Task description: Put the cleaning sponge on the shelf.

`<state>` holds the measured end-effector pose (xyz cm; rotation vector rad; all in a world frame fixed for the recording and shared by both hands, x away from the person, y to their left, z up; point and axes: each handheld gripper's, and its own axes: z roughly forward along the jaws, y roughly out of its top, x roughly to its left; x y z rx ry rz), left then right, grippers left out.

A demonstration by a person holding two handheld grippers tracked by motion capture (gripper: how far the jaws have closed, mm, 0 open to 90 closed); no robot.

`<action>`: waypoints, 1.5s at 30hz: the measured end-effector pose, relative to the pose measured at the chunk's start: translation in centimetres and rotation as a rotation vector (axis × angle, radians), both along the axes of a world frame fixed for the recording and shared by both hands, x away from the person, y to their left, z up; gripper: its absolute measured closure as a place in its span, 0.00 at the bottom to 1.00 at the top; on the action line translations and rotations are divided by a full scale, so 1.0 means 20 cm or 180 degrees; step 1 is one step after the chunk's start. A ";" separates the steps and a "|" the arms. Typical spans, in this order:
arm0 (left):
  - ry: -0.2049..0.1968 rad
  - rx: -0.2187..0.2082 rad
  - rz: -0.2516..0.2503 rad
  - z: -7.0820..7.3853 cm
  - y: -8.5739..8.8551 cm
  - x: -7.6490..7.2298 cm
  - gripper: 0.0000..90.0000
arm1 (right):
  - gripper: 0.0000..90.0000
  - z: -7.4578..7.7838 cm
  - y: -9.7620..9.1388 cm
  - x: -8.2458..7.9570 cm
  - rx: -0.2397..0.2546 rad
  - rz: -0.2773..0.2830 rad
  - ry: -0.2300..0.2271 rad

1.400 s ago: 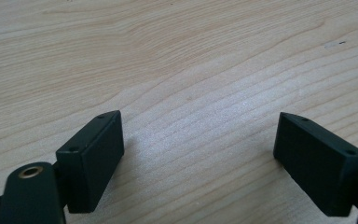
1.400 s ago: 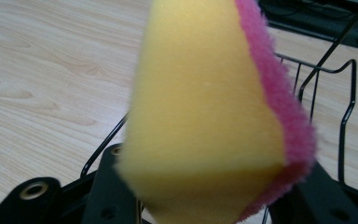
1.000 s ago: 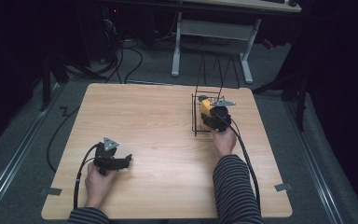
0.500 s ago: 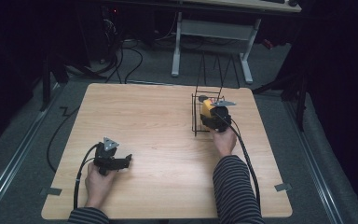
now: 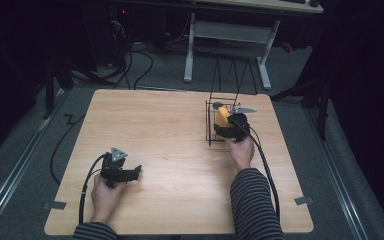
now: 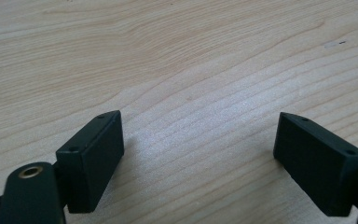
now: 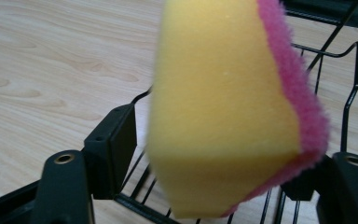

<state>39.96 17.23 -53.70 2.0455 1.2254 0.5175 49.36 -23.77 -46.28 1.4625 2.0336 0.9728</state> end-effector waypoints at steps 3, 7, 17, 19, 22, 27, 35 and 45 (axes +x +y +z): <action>0.0000 0.0001 -0.0001 0.00 0.00 0.00 0.18 | 0.29 0.01 0.00 -0.01 0.0000 0.0037 0.0031; -0.0002 0.0004 -0.0003 0.00 0.00 0.00 0.18 | 0.27 0.04 -0.02 -0.04 0.0038 0.0030 0.0055; -0.0003 0.0005 -0.0004 0.00 0.00 0.00 0.18 | 0.23 0.08 -0.10 -0.13 0.0106 -0.0011 0.0012; -0.0003 0.0005 -0.0004 0.00 0.00 0.00 0.18 | 0.23 0.09 -0.11 -0.15 0.0112 0.0015 -0.0017; -0.0002 0.0004 -0.0004 0.00 0.00 0.00 0.18 | 0.24 0.12 -0.12 -0.19 0.0190 0.0038 -0.0125; -0.0002 0.0004 -0.0003 0.00 0.00 0.00 0.18 | 0.23 0.13 -0.15 -0.24 0.0217 0.0060 -0.0134; -0.0001 0.0005 -0.0004 0.00 0.00 0.00 0.18 | 0.26 0.17 -0.16 -0.31 0.0341 0.0139 -0.0271; 0.0000 0.0004 -0.0005 0.00 0.00 0.00 0.18 | 0.27 0.21 -0.18 -0.38 0.0339 0.0162 -0.0308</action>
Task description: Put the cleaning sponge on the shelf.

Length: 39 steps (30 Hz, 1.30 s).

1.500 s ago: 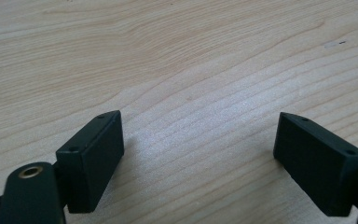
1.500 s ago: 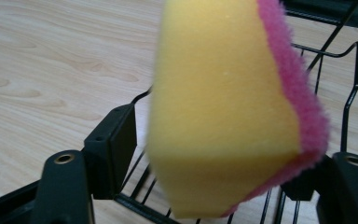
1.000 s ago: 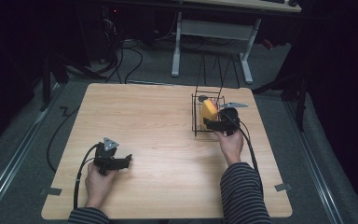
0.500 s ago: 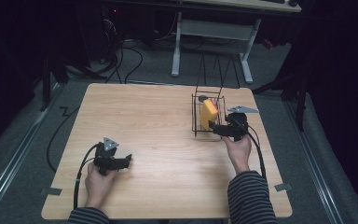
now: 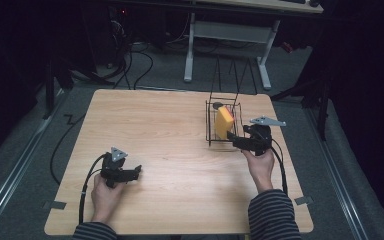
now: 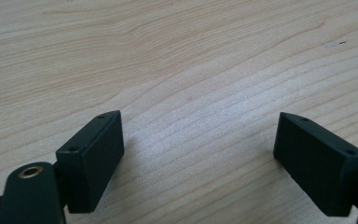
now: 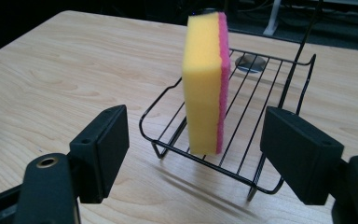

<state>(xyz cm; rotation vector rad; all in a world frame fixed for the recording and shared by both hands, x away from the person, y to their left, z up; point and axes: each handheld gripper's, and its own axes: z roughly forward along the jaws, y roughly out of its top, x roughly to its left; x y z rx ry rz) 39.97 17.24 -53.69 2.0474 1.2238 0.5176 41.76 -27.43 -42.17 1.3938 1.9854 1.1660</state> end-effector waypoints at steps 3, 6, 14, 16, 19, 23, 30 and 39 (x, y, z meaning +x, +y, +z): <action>-0.0002 0.0000 0.0002 0.00 0.00 0.00 0.18 | 0.27 0.02 0.00 -0.03 0.0036 0.0021 -0.0045; -0.0003 0.0000 0.0002 0.00 0.00 0.00 0.18 | 0.28 0.04 -0.01 -0.06 0.0095 0.0031 -0.0073; -0.0001 0.0000 0.0002 0.00 0.00 0.00 0.18 | 0.29 0.05 -0.06 -0.14 0.0144 0.0000 -0.0100; -0.0001 0.0000 0.0001 0.00 0.00 0.00 0.18 | 0.29 0.05 -0.06 -0.16 0.0187 0.0010 -0.0138; -0.0001 0.0001 0.0001 0.00 0.00 0.00 0.18 | 0.30 0.05 -0.08 -0.19 0.0215 -0.0004 -0.0160; -0.0002 0.0001 0.0002 0.00 0.00 0.00 0.18 | 0.30 0.05 -0.10 -0.22 0.0258 -0.0014 -0.0176; -0.0001 0.0001 0.0000 0.00 0.00 0.00 0.18 | 0.30 0.05 -0.13 -0.28 0.0330 -0.0020 -0.0202; 0.0000 0.0001 0.0000 0.00 0.00 0.00 0.18 | 0.31 0.03 -0.17 -0.37 0.0364 -0.0027 -0.0237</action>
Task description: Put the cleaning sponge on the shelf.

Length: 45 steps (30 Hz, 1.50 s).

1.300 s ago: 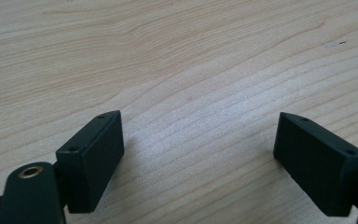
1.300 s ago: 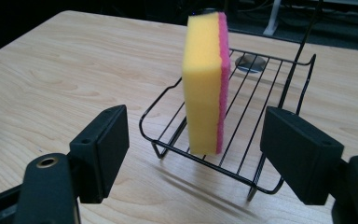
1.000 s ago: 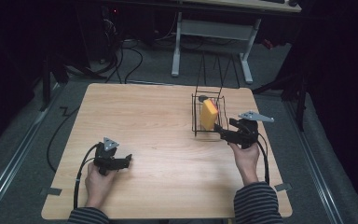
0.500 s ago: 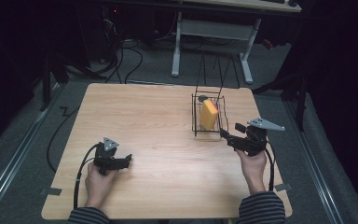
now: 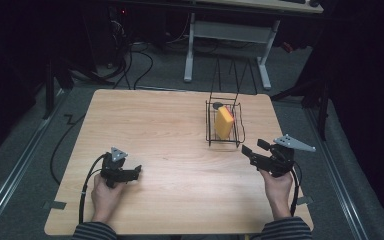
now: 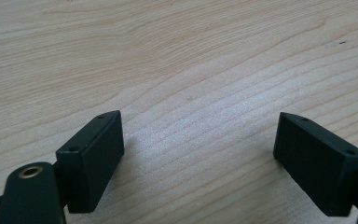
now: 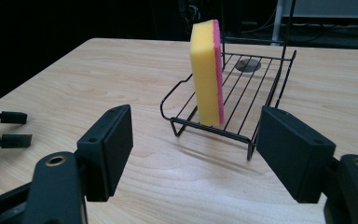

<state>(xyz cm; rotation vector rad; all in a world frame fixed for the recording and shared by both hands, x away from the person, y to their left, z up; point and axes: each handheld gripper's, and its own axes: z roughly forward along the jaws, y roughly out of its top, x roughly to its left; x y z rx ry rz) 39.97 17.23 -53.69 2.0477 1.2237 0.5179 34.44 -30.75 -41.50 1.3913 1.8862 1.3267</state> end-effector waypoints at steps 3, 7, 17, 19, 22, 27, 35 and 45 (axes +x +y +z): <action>-0.0003 0.0001 0.0002 0.00 0.00 0.00 0.18 | 0.31 0.00 -0.01 -0.02 0.0031 -0.0008 -0.0012; -0.0004 -0.0005 0.0008 0.00 0.00 0.00 0.18 | 0.31 -0.02 -0.02 -0.05 0.0049 -0.0012 -0.0021; -0.0003 -0.0005 0.0008 0.00 0.00 0.00 0.18 | 0.31 -0.10 -0.02 -0.09 0.0066 0.0004 0.0051; 0.0000 -0.0001 0.0003 0.00 0.00 0.00 0.18 | 0.31 -0.12 -0.01 -0.10 0.0080 0.0004 0.0065; 0.0000 0.0001 0.0003 0.00 0.00 0.00 0.18 | 0.31 -0.14 -0.01 -0.11 0.0077 0.0045 0.0055; -0.0002 -0.0004 0.0008 0.00 0.00 0.00 0.18 | 0.31 -0.17 0.00 -0.11 0.0083 0.0061 0.0087; -0.0003 -0.0004 0.0009 0.00 0.00 0.00 0.18 | 0.32 -0.22 0.01 -0.12 0.0105 0.0071 0.0142; -0.0004 -0.0003 0.0009 0.00 0.00 0.00 0.18 | 0.32 -0.28 0.03 -0.11 0.0115 0.0059 0.0205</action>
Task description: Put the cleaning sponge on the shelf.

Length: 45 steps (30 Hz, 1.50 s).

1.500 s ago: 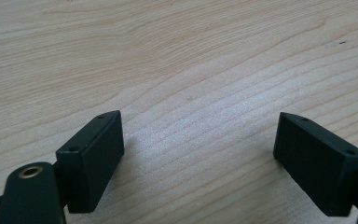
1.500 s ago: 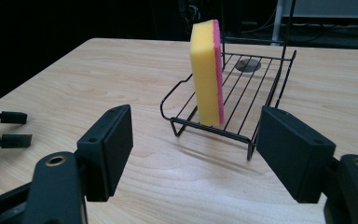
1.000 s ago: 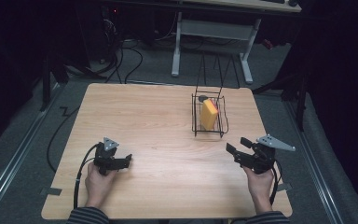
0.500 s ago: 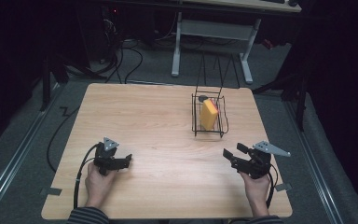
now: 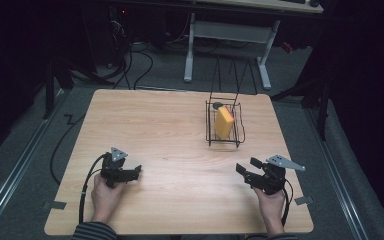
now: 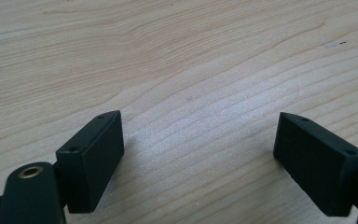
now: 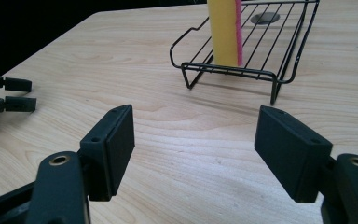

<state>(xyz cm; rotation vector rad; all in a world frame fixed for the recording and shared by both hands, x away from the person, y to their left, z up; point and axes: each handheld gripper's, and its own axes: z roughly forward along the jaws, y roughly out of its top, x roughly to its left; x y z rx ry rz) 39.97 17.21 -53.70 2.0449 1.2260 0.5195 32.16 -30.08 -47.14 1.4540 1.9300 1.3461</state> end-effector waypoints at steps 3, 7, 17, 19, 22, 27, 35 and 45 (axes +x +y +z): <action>0.0001 0.0000 -0.0001 0.00 0.00 0.00 0.18 | 0.33 -0.01 0.01 0.00 -0.0038 -0.0004 0.0000; 0.0000 0.0000 0.0000 0.00 0.00 0.00 0.18 | 0.33 -0.04 0.01 0.01 -0.0057 -0.0044 0.0013; 0.0000 0.0001 0.0000 0.00 0.00 0.00 0.18 | 0.34 -0.10 0.00 0.02 -0.0119 -0.0106 0.0082; 0.0003 0.0004 -0.0004 0.00 0.00 0.00 0.18 | 0.34 -0.11 0.01 0.03 -0.0117 -0.0116 0.0102; 0.0000 0.0000 0.0000 0.00 0.00 0.00 0.18 | 0.34 -0.12 0.01 0.03 -0.0136 -0.0127 0.0128; 0.0000 0.0000 0.0000 0.00 0.00 0.00 0.18 | 0.35 -0.16 0.02 0.04 -0.0150 -0.0148 0.0184; 0.0000 0.0000 -0.0001 0.00 0.00 0.00 0.18 | 0.36 -0.21 0.04 0.07 -0.0258 -0.0189 0.0278; 0.0001 0.0000 -0.0001 0.00 0.00 0.00 0.18 | 0.36 -0.26 0.05 0.10 -0.0535 -0.0244 0.0397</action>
